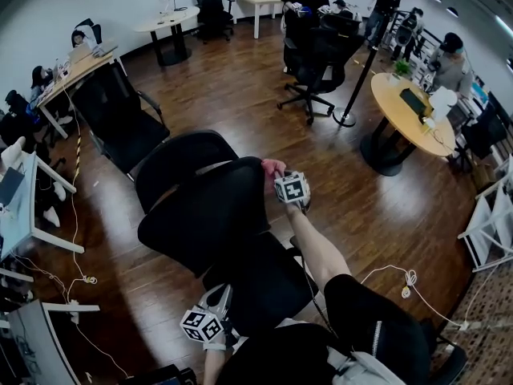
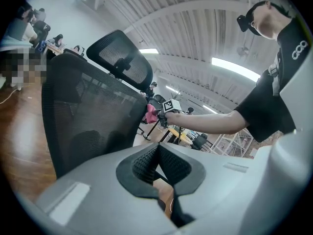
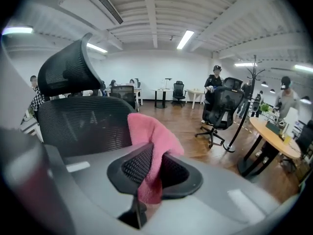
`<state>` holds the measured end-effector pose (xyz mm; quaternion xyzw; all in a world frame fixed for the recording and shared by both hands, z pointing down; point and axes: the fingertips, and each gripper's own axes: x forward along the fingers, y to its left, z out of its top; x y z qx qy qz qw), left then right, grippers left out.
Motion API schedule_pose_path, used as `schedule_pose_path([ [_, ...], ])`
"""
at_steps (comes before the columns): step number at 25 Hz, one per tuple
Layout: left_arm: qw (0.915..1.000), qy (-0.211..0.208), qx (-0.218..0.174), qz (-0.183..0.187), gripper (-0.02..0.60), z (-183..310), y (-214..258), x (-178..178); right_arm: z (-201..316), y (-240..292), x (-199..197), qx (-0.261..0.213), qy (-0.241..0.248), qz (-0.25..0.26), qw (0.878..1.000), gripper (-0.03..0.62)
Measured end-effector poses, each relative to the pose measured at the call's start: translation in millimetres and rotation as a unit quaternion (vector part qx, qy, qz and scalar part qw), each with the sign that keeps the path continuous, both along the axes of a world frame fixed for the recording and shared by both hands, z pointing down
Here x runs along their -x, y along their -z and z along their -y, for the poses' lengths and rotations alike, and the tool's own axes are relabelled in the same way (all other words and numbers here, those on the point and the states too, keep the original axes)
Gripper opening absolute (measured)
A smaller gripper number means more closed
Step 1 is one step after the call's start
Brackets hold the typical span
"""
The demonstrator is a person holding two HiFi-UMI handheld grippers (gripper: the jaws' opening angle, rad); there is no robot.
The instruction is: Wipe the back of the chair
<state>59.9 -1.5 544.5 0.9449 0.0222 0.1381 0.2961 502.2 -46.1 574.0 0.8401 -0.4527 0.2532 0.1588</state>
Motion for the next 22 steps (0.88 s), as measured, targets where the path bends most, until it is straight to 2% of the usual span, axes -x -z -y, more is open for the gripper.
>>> schedule_pose_path([
  [11, 0.9999, 0.015, -0.001, -0.002, -0.009, 11.2, 3.0, 31.1, 83.3, -16.7, 106.2, -0.001, 0.134, 0.009, 0.991, 0.041],
  [22, 0.9993, 0.037, 0.005, -0.004, -0.009, 31.3, 3.1, 77.2, 138.6, -19.8, 200.1, -0.008, 0.190, 0.020, 0.981, 0.041],
])
